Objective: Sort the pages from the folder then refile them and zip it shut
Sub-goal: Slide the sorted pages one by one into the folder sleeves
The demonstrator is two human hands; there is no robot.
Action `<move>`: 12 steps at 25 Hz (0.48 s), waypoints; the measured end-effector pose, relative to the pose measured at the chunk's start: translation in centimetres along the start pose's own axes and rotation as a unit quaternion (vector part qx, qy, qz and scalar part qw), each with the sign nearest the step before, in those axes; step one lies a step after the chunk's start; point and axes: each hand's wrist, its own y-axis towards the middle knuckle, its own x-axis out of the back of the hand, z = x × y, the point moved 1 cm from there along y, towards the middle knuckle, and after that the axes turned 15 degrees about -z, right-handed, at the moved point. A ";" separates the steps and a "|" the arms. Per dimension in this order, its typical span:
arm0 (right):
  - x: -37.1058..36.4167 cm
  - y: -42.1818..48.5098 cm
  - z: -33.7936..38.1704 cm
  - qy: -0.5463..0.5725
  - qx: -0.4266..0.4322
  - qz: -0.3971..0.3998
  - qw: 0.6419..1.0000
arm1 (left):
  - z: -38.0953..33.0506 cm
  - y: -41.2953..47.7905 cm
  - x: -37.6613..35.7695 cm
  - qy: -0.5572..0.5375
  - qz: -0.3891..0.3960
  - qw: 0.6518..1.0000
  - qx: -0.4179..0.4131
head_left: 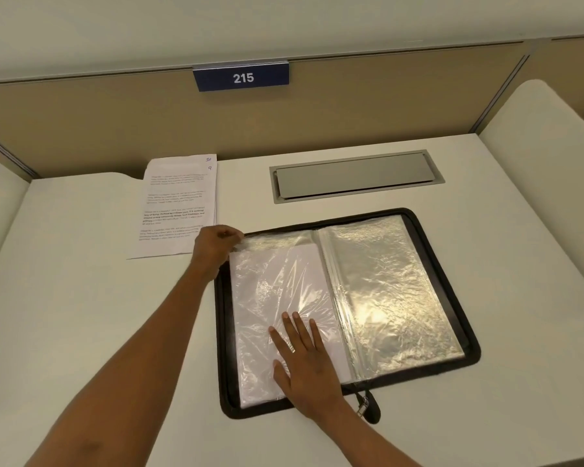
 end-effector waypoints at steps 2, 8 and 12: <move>0.1 0.0 0.0 0.002 -0.001 0.004 1.000 | -0.2 1.1 0.8 0.053 0.089 0.994 -0.046; 0.1 0.1 -0.1 -0.003 0.000 0.011 1.000 | -1.1 2.0 1.6 0.176 0.079 0.964 -0.184; 0.1 0.1 -0.1 -0.007 -0.001 0.015 1.000 | -1.3 2.1 1.7 0.187 0.117 0.935 -0.279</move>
